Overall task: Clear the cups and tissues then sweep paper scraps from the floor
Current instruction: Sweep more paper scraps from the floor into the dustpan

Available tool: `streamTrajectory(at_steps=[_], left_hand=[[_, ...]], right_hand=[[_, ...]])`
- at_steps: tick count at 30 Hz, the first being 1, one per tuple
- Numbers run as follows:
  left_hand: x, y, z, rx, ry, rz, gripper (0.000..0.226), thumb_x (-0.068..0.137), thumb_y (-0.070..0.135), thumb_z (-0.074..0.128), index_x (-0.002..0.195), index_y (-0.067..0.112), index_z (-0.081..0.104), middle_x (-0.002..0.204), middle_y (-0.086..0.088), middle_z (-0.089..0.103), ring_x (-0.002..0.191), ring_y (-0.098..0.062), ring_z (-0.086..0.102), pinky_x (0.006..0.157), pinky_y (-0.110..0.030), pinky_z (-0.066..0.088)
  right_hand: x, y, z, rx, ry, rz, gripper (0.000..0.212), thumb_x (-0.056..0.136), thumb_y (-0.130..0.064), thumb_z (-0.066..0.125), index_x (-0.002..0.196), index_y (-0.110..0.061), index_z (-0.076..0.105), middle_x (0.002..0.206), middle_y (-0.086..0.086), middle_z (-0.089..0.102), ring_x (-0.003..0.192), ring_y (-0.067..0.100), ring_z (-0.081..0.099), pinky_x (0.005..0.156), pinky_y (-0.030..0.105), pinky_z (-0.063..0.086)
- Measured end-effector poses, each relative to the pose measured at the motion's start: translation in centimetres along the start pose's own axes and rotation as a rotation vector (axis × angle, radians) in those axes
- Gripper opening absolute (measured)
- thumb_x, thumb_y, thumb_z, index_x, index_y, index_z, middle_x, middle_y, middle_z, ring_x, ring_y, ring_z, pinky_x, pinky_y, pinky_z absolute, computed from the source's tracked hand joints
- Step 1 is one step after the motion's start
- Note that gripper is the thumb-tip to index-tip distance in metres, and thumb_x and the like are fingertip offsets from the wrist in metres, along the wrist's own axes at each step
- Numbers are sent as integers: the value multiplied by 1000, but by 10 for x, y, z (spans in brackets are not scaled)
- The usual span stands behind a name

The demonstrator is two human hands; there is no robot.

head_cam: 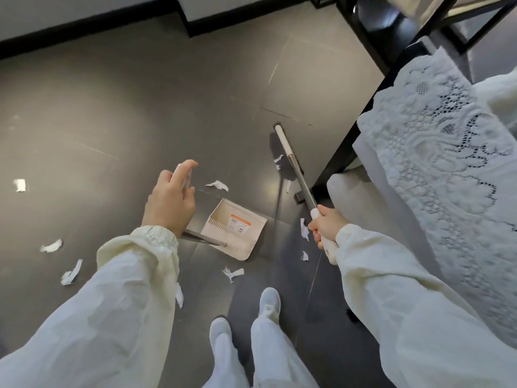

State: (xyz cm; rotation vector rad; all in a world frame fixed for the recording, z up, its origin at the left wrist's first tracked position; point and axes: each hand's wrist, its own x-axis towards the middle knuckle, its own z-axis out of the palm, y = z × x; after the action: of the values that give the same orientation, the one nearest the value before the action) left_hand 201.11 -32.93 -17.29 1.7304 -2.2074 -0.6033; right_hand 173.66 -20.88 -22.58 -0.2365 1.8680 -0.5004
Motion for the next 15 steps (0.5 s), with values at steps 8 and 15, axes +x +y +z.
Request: streamTrajectory(at_steps=[8, 15], left_hand=[[-16, -11, 0, 4, -2, -65, 49, 89, 4, 49, 133, 26, 48, 87, -12, 48, 79, -40, 52, 78, -42, 40], [-72, -38, -30, -67, 47, -37, 48, 88, 3, 50, 130, 26, 50, 86, -14, 50, 78, -38, 52, 76, -38, 40]], right_hand=[[-17, 10, 18, -289, -170, 24, 59, 87, 4, 46, 142, -10, 31, 67, 13, 49, 52, 22, 40, 55, 33, 39], [-89, 45, 65, -183, -210, 110, 71, 88, 6, 41, 149, -27, 23, 67, 8, 44, 50, 14, 35, 46, 23, 32]])
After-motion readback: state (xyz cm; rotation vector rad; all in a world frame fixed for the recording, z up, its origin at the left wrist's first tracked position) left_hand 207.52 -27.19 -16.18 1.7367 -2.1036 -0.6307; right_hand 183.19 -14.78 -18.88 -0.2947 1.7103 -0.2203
